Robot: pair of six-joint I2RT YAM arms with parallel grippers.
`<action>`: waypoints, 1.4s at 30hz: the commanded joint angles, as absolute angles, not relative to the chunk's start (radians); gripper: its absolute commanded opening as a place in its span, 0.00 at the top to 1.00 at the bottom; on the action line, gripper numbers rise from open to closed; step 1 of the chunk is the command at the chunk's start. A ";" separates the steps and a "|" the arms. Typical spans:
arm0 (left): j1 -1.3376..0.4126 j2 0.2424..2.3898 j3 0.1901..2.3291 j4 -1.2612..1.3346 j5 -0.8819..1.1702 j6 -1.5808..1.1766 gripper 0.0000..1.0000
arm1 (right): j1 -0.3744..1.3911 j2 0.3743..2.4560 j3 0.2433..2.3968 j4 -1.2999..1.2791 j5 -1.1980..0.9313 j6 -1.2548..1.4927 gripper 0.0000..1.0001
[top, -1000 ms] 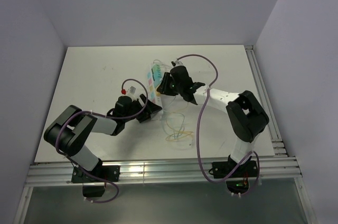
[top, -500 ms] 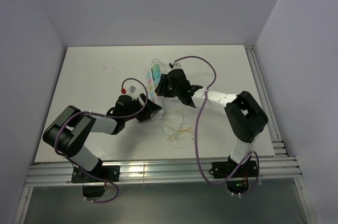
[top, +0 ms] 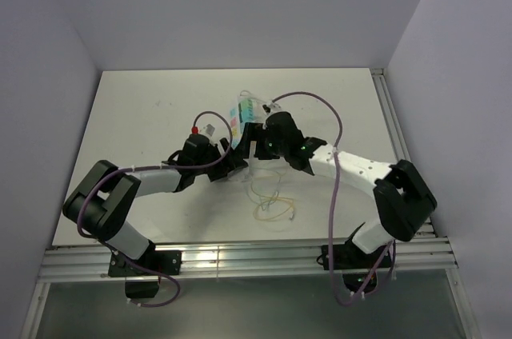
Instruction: Insert the plug
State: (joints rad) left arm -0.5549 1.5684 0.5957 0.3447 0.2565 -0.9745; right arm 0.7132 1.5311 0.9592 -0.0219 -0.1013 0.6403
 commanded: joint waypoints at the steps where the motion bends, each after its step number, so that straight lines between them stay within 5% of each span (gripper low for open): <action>1: -0.543 1.581 0.714 0.062 0.089 -0.876 1.00 | 0.732 1.370 0.905 -0.040 -0.186 0.650 0.09; 6: -0.540 1.649 0.886 -0.130 -0.209 -0.754 1.00 | 0.733 1.143 0.769 -0.003 -0.293 0.710 0.05; 11: -0.525 1.738 0.979 -0.212 -0.264 -0.683 1.00 | 0.727 0.915 0.675 -0.066 -0.209 0.735 0.00; 19: -0.523 1.764 0.989 -0.161 -0.245 -0.647 0.39 | 0.727 0.635 0.500 -0.140 0.134 0.701 0.00; 21: -0.523 1.744 0.980 -0.141 -0.235 -0.640 0.01 | 0.727 0.580 0.453 -0.138 0.178 0.696 0.00; 33: -0.525 1.455 0.856 -0.094 -0.144 -0.678 0.01 | 0.727 0.623 0.357 -0.158 0.301 0.775 0.00; 42: -0.525 0.924 0.527 0.181 0.125 -0.801 0.01 | 0.727 0.451 0.200 -0.007 0.192 0.779 0.00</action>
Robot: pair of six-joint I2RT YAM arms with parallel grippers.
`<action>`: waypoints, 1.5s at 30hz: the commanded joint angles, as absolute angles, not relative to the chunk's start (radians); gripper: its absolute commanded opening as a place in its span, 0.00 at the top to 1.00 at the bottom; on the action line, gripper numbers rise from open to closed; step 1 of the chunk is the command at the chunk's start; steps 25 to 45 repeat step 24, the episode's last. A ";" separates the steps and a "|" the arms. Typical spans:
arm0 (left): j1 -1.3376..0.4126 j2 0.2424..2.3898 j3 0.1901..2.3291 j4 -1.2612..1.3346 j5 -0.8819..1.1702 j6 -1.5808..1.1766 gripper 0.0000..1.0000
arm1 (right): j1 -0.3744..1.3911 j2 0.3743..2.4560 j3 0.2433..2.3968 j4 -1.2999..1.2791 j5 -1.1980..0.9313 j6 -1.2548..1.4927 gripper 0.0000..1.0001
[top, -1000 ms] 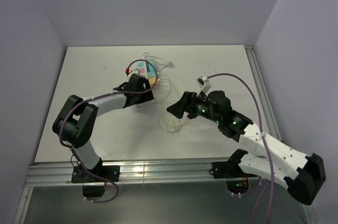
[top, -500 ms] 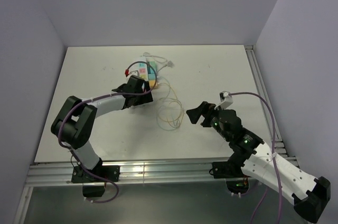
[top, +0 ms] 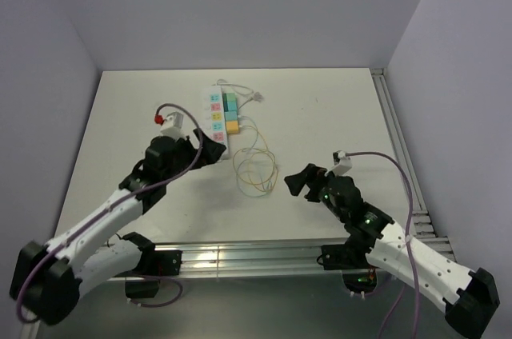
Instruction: Insert the plug
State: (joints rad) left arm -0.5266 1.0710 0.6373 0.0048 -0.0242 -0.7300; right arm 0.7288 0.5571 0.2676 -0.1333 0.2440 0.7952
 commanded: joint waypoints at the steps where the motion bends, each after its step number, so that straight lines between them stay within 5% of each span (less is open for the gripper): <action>1: -0.525 0.807 0.485 0.228 0.188 -0.820 0.01 | 0.729 0.408 0.166 0.077 0.142 0.766 0.00; 13: -0.526 -0.169 -0.063 0.655 0.410 -1.196 0.01 | 0.729 -0.164 -0.175 0.049 0.138 0.842 0.00; 17: -0.529 -0.040 -0.201 0.972 0.523 -1.358 0.01 | 0.730 -0.298 -0.190 -0.072 0.178 0.865 0.00; 45: -0.543 -0.164 -0.196 0.862 0.523 -1.325 0.01 | 0.730 -0.212 -0.190 -0.003 0.126 0.851 0.00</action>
